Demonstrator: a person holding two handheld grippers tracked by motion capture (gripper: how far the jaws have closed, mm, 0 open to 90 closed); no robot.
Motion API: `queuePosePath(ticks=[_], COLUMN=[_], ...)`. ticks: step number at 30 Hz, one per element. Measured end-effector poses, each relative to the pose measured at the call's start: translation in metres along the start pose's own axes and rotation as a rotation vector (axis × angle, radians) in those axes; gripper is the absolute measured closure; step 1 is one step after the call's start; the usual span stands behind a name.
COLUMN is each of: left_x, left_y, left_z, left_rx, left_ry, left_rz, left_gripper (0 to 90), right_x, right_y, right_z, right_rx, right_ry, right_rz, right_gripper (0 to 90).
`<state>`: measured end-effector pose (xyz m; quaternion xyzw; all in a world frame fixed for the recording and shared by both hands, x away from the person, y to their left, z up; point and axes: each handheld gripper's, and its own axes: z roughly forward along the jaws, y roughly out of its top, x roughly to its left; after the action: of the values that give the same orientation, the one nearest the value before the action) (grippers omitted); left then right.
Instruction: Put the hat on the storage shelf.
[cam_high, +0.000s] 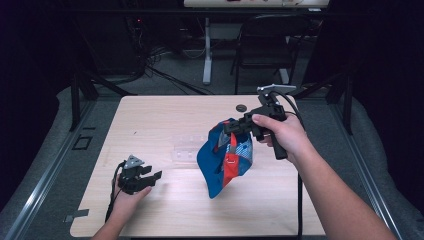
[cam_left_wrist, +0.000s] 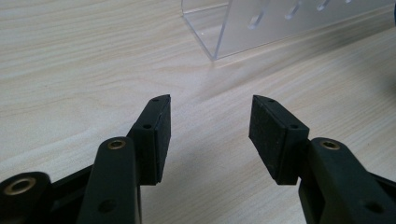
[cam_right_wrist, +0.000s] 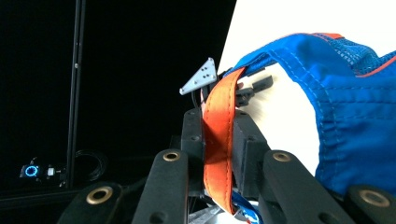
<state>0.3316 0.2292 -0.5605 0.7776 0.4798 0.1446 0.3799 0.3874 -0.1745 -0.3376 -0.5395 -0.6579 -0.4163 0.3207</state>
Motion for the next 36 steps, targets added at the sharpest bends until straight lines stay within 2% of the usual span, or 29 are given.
queuePosePath(ticks=[4, 8, 16, 28, 32, 36], left_x=[0.0, 0.0, -0.001, -0.002, -0.002, -0.003], left_y=[0.0, 0.0, 0.0, 0.0, 0.001, 0.001], left_z=[0.0, 0.0, 0.0, 0.002, 0.001, 0.001], left_rx=[0.001, 0.001, 0.002, 0.003, 0.014, 0.015], left_ry=[-0.001, -0.002, -0.004, -0.006, -0.015, -0.019], left_rz=[0.002, 0.004, 0.005, 0.008, 0.015, 0.015], left_gripper=[49.2, 49.2, 49.2, 49.2, 49.2, 49.3], right_x=[0.006, 0.009, 0.013, 0.025, 0.028, 0.03], right_y=[0.005, 0.011, 0.021, 0.032, 0.038, 0.042], right_z=[-0.002, -0.004, -0.009, -0.017, -0.019, -0.018], right_rx=[-0.002, -0.036, -0.056, -0.108, -0.131, -0.148], right_ry=[0.01, 0.027, 0.056, 0.042, 0.017, 0.012], right_rz=[-0.007, 0.0, 0.0, -0.008, -0.013, -0.011], right_gripper=[77.5, 77.5, 77.5, 77.5, 77.5, 77.5])
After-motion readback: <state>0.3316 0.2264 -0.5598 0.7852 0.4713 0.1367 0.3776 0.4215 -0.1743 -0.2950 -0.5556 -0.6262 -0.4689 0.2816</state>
